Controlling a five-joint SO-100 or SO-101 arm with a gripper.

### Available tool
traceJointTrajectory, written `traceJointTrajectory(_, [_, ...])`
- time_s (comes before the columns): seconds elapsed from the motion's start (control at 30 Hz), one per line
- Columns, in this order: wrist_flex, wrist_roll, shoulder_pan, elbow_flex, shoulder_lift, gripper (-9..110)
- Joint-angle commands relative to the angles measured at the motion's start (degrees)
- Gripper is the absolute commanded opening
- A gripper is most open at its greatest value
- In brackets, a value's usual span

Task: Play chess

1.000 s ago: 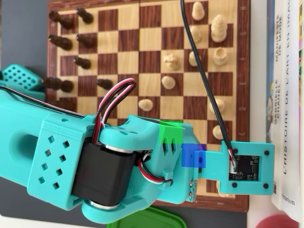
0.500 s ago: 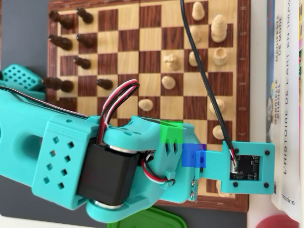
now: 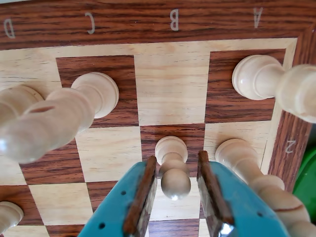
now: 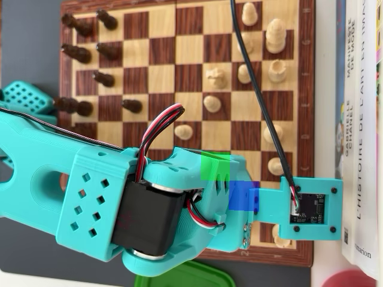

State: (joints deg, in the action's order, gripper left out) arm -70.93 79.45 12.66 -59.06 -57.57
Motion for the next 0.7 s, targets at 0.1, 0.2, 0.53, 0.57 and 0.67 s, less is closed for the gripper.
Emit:
traceJointTrajectory(0.1, [0.53,0.35,0.18,2.99,-0.53,11])
traceJointTrajectory(0.2, [0.53,0.35,0.18,2.90,-0.53,10])
traceJointTrajectory(0.53, [0.44,0.18,0.18,2.90,-0.53,7])
traceJointTrajectory(0.57, [0.44,0.18,0.18,2.90,-0.53,7])
traceJointTrajectory(0.67, [0.44,0.00,0.18,2.90,-0.53,7])
